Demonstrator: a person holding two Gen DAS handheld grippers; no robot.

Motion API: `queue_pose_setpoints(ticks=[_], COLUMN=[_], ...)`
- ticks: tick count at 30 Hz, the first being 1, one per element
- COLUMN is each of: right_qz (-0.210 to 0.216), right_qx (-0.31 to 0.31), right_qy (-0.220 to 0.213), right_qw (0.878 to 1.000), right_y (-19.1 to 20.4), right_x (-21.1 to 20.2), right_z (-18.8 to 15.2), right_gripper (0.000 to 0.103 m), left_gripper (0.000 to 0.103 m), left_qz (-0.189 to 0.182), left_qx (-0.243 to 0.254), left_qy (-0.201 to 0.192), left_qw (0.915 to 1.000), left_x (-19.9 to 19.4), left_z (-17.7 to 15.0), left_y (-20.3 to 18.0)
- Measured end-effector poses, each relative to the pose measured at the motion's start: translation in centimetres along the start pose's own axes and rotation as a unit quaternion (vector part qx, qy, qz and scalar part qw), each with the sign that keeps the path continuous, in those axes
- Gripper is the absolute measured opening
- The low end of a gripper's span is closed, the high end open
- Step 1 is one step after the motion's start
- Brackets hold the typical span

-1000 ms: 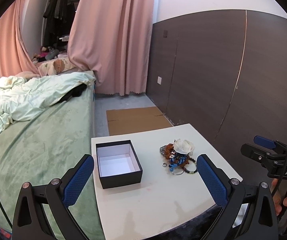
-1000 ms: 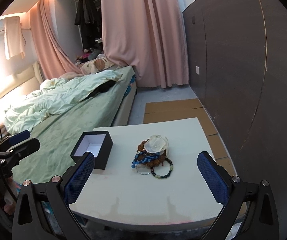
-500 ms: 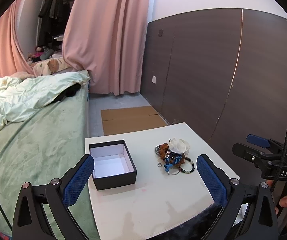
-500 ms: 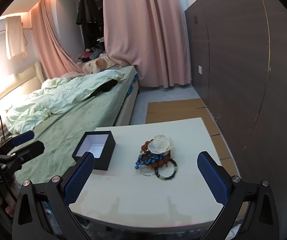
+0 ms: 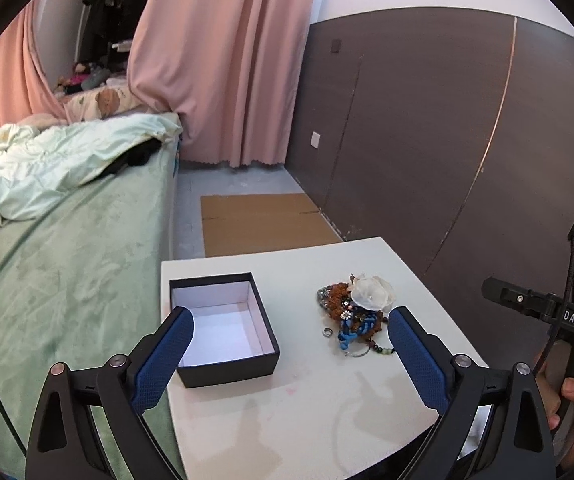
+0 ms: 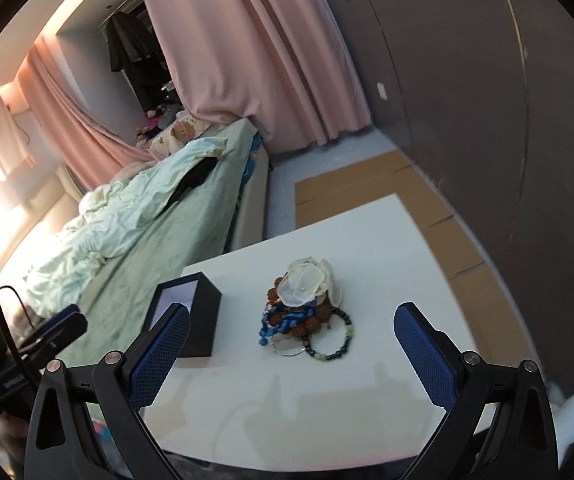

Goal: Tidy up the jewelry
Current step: 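Lower the left tool onto the blue beaded bracelet in the pile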

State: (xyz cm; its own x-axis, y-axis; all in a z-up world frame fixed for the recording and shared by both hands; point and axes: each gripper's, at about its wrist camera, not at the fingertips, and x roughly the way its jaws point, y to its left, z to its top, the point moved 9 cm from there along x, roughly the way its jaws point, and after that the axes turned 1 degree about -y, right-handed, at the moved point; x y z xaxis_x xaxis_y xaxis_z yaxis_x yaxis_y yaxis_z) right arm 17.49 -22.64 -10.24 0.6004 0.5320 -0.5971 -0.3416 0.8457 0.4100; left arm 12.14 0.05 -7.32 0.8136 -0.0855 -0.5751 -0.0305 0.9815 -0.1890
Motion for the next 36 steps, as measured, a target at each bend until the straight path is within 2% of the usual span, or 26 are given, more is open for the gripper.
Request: queue_pose_setpoints(ticks=[8,10,12,15,20,22,26,29,36], right_qz=[0.025,0.029,0.028,0.024,0.016,0.008,0.021,0.032,0.059], right_qx=[0.036,0.040,0.042,0.050,0.061,0.065,0.076,0.075,0.086], right_qy=[0.043,0.052,0.065,0.080,0.117,0.135,0.154,0.125,0.077], right_qw=[0.998,0.997,0.997,0.995,0.991,0.989,0.985,0.989,0.992], right_y=[-1.1,-1.1,-1.2,-1.7,-2.2,-2.3,-2.6,-2.8,-3.7], right_x=[4.4,5.6,6.9,8.9,12.1,13.2,14.0,12.9,9.9], right_z=[-0.4,-0.4,-0.4,-0.4,-0.7,-1.2,-2.0,-1.0,1.0], right_gripper=[0.098,0.094,0.084,0.080,0.067,0.059,0.005,0.003,0.003], left_gripper=[0.098,0.098,0.097,0.089,0.089,0.089,0.089,0.089,0.075], left_qz=[-0.018,-0.020,-0.025,-0.047,-0.060,-0.059,-0.058,-0.057,-0.063], left_qx=[-0.014,-0.010,-0.006,-0.009,-0.018,-0.018,-0.009,-0.003,0.010], left_qy=[0.022,0.022,0.025,0.037,0.054,0.057,0.069,0.076,0.090], left_qw=[0.9995,0.9995,0.9994,0.9982,0.9965,0.9965,0.9959,0.9955,0.9939], left_x=[3.1,3.8,4.6,6.0,8.4,9.0,10.2,10.8,11.9], left_z=[0.7,1.0,1.4,1.7,1.9,2.0,1.6,1.2,0.4], left_y=[-0.2,-0.5,-0.7,-1.2,-1.8,-2.0,-2.5,-3.0,-4.3])
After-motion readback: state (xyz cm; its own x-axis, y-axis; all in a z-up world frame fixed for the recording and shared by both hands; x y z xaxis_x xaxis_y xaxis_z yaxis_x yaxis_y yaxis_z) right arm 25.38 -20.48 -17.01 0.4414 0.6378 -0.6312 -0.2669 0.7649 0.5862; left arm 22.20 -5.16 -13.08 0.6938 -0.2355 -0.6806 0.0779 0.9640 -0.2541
